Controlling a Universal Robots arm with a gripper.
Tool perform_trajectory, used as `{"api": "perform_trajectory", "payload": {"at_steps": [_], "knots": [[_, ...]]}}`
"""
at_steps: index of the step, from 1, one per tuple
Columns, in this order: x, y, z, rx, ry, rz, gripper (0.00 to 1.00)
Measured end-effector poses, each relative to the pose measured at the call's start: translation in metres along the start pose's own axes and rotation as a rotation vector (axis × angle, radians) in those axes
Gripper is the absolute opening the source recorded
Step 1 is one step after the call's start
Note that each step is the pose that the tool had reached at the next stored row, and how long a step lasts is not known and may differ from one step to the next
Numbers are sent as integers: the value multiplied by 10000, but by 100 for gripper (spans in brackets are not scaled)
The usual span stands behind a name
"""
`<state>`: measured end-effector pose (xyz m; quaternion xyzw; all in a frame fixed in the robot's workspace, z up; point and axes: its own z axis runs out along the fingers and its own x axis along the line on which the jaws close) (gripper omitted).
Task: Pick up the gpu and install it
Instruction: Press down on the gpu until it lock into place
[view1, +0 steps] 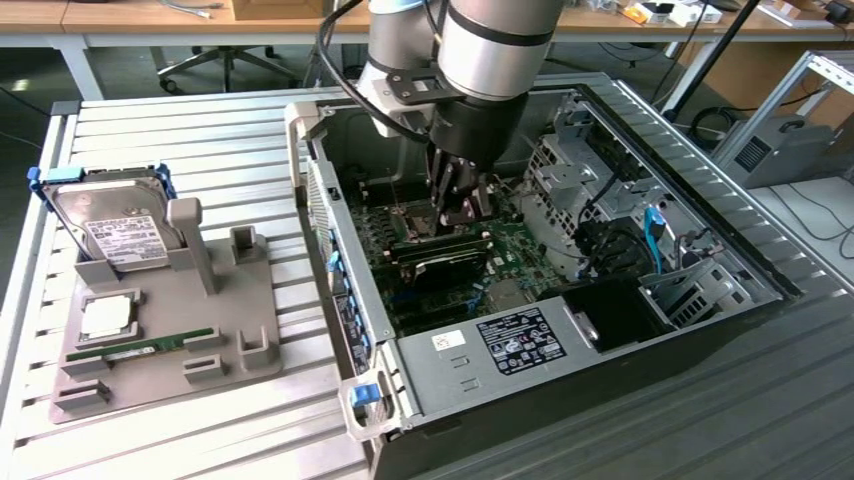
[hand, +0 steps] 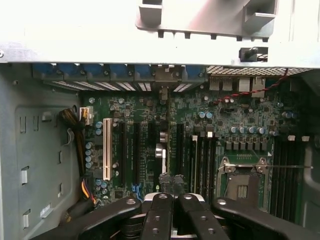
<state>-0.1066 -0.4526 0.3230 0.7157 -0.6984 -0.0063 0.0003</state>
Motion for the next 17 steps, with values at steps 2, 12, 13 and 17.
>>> {"api": "perform_trajectory", "payload": {"at_steps": [2,12,13,17], "knots": [[-1,-1,37,0,24,1,11],[-4,19,161,1,81,11,11],[-6,31,162,-1,82,11,11],[-27,61,207,-1,86,9,11]]}}
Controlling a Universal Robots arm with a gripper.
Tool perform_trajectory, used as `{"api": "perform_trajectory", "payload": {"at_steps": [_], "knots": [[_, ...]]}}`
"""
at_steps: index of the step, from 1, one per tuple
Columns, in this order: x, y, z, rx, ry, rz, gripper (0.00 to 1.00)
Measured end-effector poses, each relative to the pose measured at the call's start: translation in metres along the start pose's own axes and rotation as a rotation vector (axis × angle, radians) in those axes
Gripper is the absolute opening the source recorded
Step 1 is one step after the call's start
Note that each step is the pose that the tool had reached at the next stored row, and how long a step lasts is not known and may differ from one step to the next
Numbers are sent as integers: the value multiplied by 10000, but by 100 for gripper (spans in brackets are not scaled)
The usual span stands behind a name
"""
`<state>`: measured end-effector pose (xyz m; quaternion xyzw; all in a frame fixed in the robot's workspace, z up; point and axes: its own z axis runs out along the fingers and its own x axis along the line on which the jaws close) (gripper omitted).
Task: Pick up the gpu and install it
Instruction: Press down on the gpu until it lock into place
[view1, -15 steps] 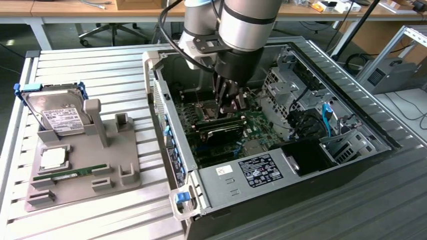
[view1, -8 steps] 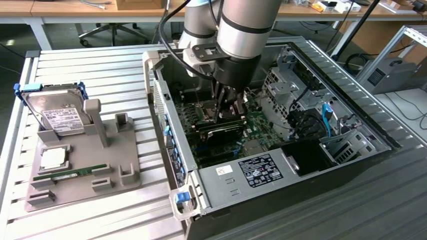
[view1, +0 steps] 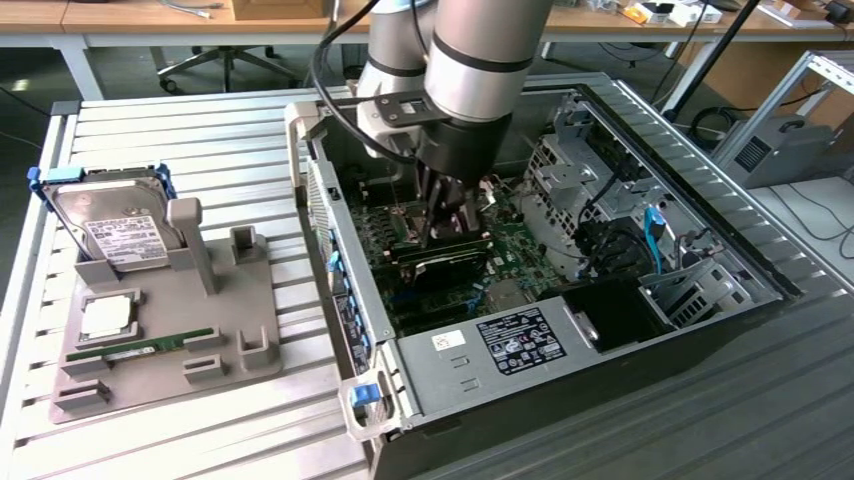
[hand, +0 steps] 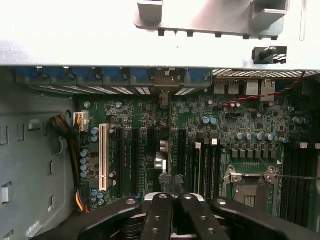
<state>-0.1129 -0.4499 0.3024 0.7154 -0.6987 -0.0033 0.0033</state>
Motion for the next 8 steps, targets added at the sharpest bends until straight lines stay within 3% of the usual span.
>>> {"api": "perform_trajectory", "payload": {"at_steps": [8], "knots": [[-9,-2,177,0,0,2,11]]}}
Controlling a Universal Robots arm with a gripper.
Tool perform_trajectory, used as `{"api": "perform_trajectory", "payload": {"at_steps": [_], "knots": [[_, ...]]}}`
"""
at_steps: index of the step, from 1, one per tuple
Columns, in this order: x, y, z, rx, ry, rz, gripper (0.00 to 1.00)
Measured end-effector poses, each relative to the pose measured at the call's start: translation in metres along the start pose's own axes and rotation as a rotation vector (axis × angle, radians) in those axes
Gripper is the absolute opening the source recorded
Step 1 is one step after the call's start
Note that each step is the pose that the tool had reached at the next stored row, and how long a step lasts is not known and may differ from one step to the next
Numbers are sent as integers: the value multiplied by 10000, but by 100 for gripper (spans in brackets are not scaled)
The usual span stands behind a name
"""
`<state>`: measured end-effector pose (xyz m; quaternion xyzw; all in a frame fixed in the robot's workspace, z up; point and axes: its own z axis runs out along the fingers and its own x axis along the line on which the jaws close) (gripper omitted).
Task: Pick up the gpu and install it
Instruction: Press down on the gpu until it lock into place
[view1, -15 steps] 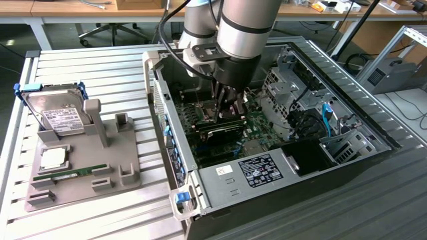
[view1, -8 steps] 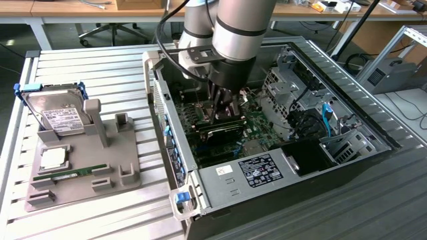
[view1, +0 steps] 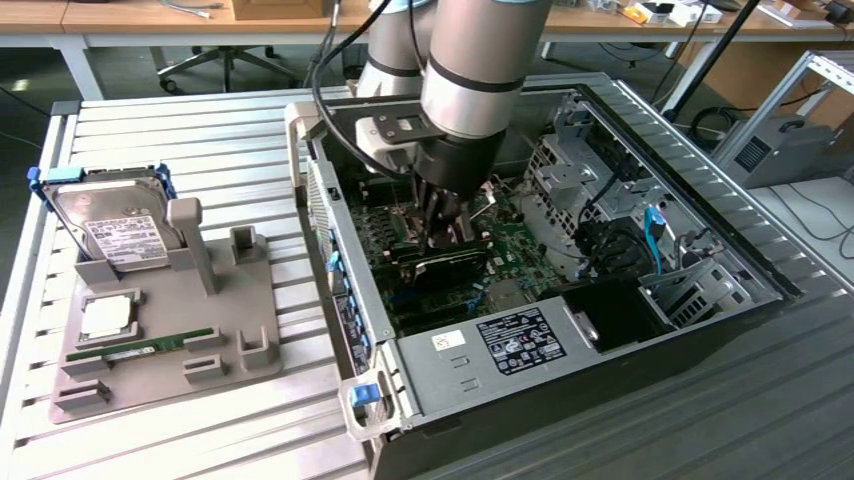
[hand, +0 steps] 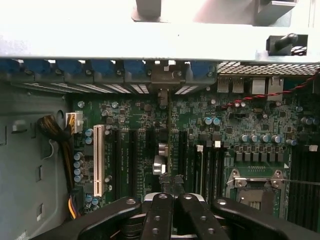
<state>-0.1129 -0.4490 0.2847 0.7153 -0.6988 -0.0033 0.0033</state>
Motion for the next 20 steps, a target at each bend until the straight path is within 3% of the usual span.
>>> {"api": "perform_trajectory", "payload": {"at_steps": [20], "knots": [[-23,26,113,-1,2,6,11]]}}
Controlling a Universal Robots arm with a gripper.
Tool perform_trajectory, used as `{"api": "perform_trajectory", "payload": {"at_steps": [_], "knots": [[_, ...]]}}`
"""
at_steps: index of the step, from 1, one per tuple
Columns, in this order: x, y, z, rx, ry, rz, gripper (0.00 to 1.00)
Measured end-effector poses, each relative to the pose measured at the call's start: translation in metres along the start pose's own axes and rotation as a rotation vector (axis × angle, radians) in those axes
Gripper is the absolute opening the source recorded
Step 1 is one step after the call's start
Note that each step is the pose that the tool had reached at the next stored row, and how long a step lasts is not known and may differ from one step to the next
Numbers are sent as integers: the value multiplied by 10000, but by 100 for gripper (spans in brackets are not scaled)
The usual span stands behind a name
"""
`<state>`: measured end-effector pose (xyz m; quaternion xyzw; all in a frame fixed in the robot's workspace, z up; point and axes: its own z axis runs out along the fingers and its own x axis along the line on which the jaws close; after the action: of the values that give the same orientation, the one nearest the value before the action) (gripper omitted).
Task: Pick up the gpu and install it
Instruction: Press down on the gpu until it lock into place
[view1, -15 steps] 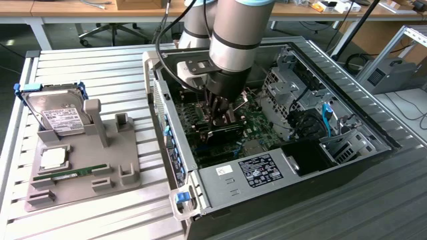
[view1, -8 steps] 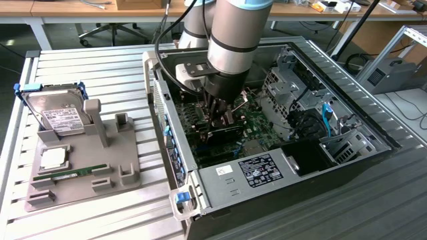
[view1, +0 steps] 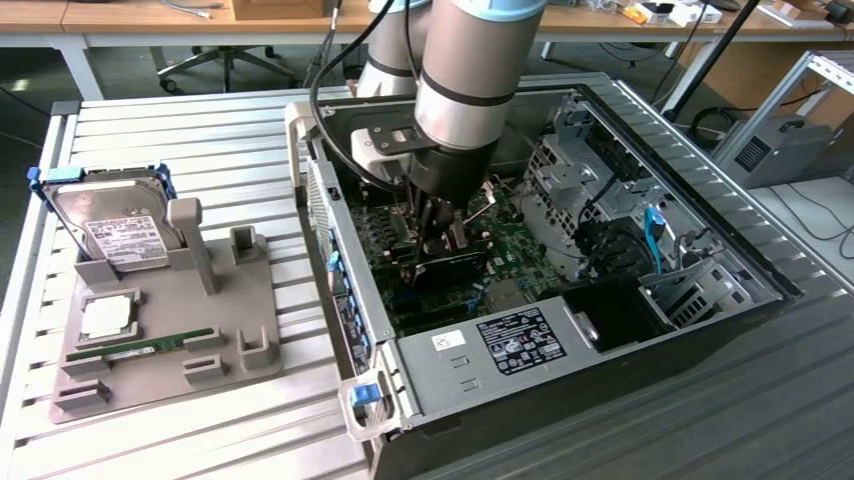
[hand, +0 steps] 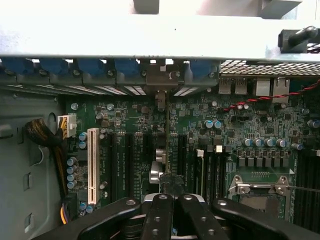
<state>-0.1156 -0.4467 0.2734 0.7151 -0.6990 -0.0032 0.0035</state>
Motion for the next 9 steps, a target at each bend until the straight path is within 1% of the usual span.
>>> {"api": "perform_trajectory", "payload": {"at_steps": [9], "knots": [[0,-1,20,2,-3,0,11]]}}
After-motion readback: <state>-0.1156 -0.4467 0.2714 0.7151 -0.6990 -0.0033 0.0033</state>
